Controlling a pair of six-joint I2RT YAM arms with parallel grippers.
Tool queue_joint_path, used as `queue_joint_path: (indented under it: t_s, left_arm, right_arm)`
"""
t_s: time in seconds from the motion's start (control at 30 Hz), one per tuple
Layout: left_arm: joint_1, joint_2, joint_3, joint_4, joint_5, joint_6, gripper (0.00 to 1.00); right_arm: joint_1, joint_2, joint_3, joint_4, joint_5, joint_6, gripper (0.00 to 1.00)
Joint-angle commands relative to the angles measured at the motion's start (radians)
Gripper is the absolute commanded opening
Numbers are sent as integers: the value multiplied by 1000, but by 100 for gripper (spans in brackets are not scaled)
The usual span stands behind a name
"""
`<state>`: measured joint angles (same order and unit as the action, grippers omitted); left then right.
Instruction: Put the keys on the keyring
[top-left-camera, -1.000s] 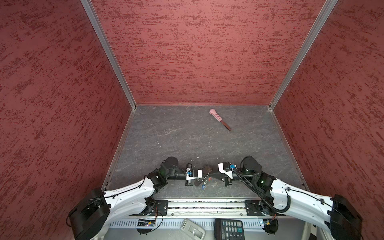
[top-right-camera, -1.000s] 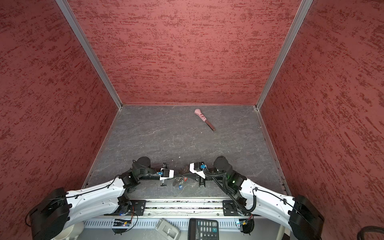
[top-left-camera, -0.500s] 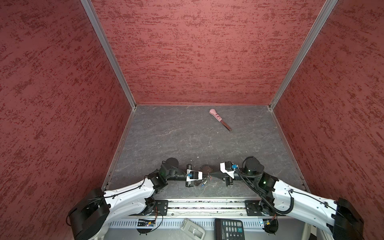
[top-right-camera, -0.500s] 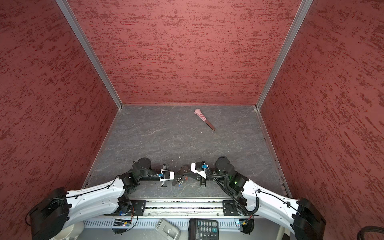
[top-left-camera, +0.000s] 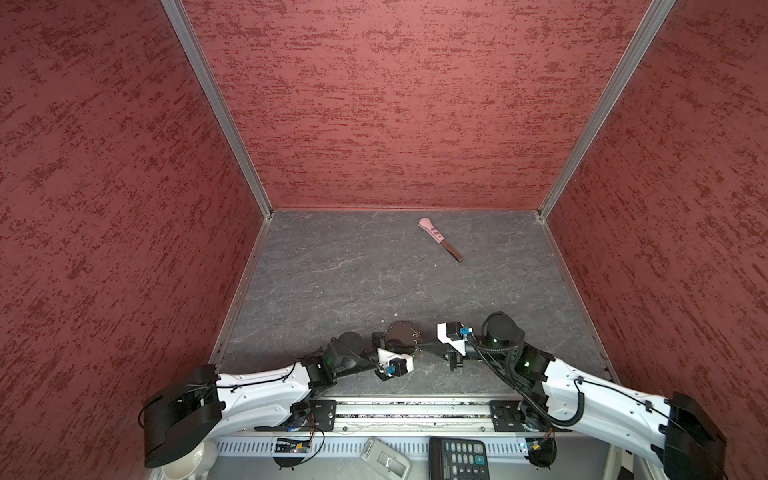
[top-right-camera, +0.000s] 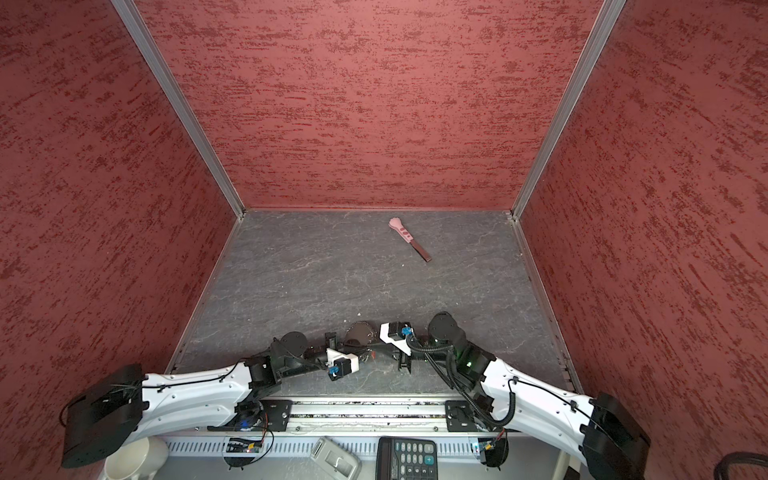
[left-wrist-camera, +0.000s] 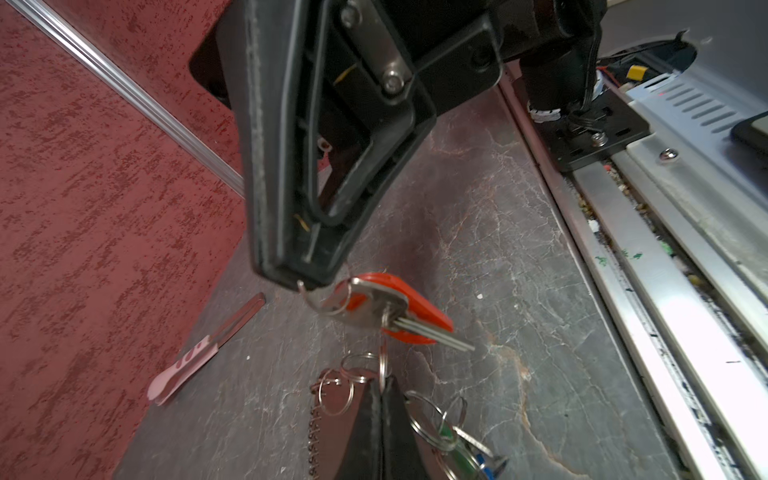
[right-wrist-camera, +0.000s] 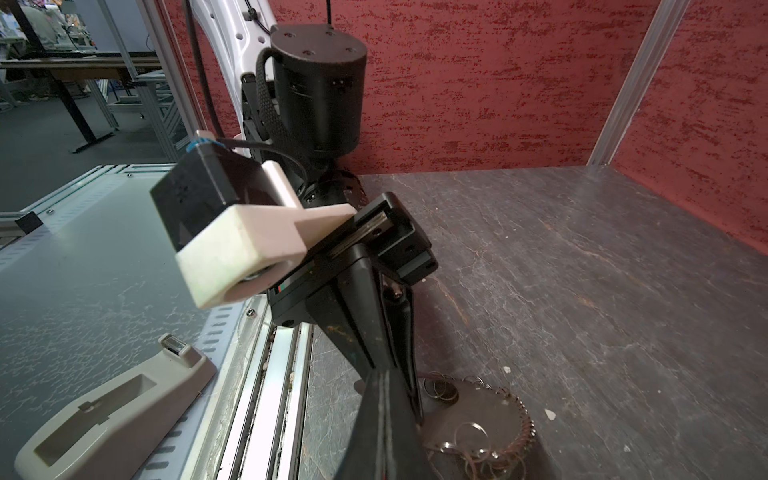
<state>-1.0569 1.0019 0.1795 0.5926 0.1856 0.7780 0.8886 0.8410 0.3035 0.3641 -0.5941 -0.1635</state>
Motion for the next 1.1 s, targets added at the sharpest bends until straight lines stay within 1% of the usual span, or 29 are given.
queue_joint_path:
  t_s: [0.0,0.23,0.5,0.63,0.9,1.07]
  left_arm:
    - [-11,-3,3,52,-57,37,0]
    - [-14,-32,-5,38,-43,40,0]
    - [-8,-102,-16,-5,34,29,0]
    - [-6,-124,-18,-24,52,30,0]
    - [-5,-126,-18,-28,72,30,0]
    - [-2,-123,-18,-30,84,27,0]
  right_arm:
    - [2,10,-19,28,25,8,0]
    - [2,0,-31,20,47,5,0]
    - [2,-16,-33,1,49,-39,0]
    - [2,-42,-33,-1,46,-39,0]
    - [2,-59,-43,13,6,-34,0]
    - [3,-50,-49,27,-52,-32,0]
